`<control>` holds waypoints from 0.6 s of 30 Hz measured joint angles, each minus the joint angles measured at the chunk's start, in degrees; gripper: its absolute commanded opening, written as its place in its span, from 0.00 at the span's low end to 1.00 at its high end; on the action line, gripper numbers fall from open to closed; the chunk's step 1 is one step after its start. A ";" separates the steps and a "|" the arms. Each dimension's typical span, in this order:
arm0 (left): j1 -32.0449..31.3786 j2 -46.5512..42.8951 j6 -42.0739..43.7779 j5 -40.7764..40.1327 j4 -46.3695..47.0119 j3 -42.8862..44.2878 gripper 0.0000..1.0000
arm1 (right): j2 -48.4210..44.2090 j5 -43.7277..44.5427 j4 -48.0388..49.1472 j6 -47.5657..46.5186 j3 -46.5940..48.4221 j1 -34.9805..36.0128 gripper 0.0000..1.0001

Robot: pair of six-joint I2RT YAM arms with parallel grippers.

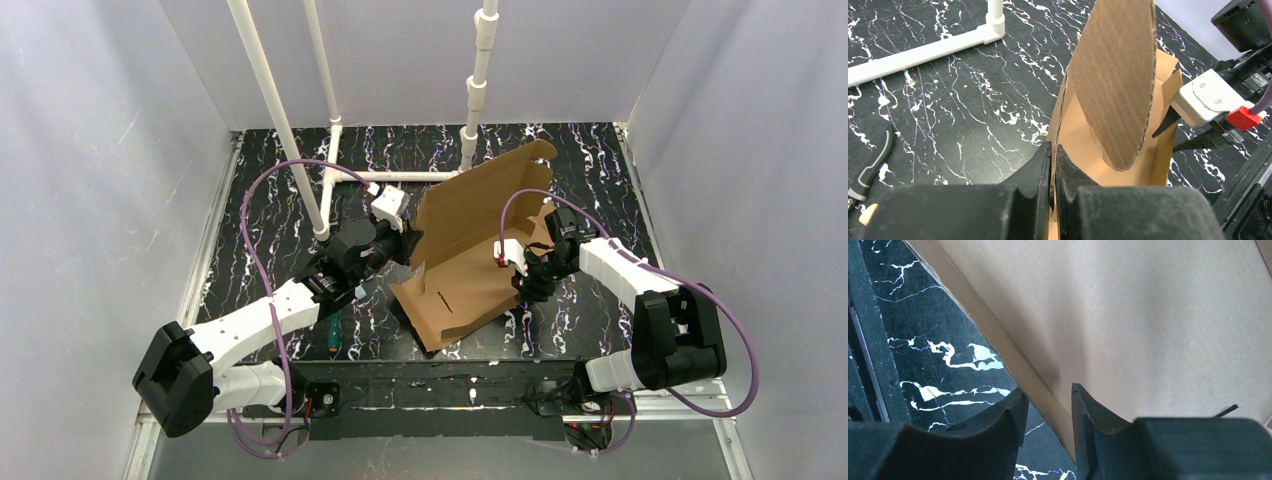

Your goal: Fold the paper box

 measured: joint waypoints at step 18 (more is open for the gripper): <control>1.33 0.04 1.14 0.02 -0.42 2.12 0.00 | -0.02 1.95 2.21 3.72 -0.04 0.17 0.45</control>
